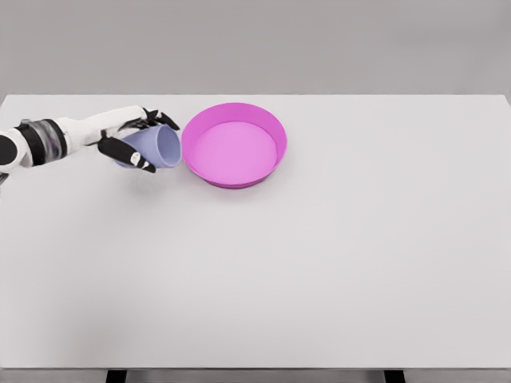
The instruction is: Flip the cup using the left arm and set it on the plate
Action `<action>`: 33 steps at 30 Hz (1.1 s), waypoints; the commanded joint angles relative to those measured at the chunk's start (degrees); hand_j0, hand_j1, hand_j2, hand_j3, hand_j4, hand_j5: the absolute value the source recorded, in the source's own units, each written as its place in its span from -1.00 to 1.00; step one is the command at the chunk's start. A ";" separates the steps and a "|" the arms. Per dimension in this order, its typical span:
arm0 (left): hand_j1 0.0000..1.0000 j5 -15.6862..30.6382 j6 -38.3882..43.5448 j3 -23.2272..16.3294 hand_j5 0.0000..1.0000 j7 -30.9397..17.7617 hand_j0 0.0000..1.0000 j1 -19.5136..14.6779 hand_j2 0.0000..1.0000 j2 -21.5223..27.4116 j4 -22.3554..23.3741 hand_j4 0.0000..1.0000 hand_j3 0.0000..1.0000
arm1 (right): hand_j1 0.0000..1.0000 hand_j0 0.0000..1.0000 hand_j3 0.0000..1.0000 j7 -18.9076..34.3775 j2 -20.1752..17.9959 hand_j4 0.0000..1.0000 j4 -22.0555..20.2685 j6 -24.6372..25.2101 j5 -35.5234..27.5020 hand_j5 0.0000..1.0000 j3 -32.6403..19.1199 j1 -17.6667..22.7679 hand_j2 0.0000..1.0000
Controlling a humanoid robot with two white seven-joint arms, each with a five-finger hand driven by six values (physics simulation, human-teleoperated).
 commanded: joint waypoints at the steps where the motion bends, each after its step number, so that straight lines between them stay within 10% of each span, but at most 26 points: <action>1: 0.40 5.84 -1.42 2.78 0.40 0.06 0.40 -0.09 0.40 0.04 0.11 0.40 0.40 | 1.00 1.00 1.00 0.02 0.00 1.00 0.00 -0.01 0.10 1.00 -0.01 0.00 1.00; 11: 0.30 29.92 -8.71 2.43 0.30 8.14 0.30 -1.14 0.30 -10.06 6.43 0.30 0.30 | 1.00 1.00 1.00 -0.06 0.00 1.00 0.00 -0.01 0.01 1.00 -0.01 0.00 1.00; 21: 0.17 33.26 -26.46 -2.31 0.17 9.02 0.17 -2.29 0.17 -22.72 18.21 0.17 0.17 | 1.00 1.00 1.00 0.02 0.00 1.00 0.00 -0.01 0.01 1.00 -0.01 0.00 1.00; 33: 0.22 44.60 -29.36 -9.61 0.22 12.19 0.22 -0.97 0.22 -20.61 19.70 0.22 0.22 | 1.00 1.00 1.00 0.02 0.00 1.00 0.00 -0.01 0.01 1.00 -0.01 0.00 1.00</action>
